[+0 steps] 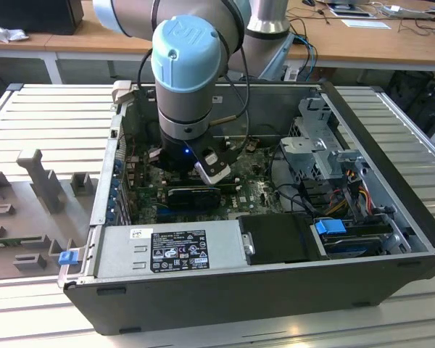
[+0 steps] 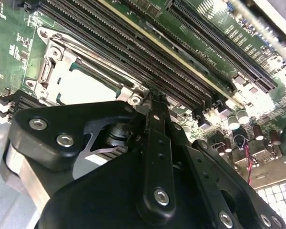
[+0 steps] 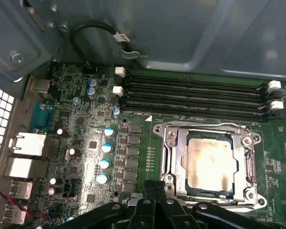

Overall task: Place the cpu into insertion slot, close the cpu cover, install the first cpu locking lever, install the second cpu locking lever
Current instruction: 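Install the second cpu locking lever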

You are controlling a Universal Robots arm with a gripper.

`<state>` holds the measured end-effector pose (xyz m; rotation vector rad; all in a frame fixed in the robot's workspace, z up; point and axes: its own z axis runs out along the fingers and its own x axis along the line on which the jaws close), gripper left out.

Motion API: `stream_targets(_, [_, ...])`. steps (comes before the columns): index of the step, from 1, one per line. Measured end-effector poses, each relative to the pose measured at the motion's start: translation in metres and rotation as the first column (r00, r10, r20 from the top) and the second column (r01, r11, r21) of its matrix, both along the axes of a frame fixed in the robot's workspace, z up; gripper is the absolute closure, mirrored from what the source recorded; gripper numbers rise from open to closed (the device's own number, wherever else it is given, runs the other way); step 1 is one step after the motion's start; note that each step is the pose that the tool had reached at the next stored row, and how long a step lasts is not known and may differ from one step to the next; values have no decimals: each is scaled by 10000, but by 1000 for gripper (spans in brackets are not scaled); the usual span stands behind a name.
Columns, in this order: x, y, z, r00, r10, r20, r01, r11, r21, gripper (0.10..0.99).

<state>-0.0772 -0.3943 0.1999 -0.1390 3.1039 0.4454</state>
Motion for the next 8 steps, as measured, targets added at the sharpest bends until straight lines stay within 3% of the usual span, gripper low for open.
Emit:
stream_targets(6, [-21,-1,175,10000,1,6,-1,10000,-2,980])
stream_targets(8, [-21,0,181,10000,1,7,-1,10000,-5,980])
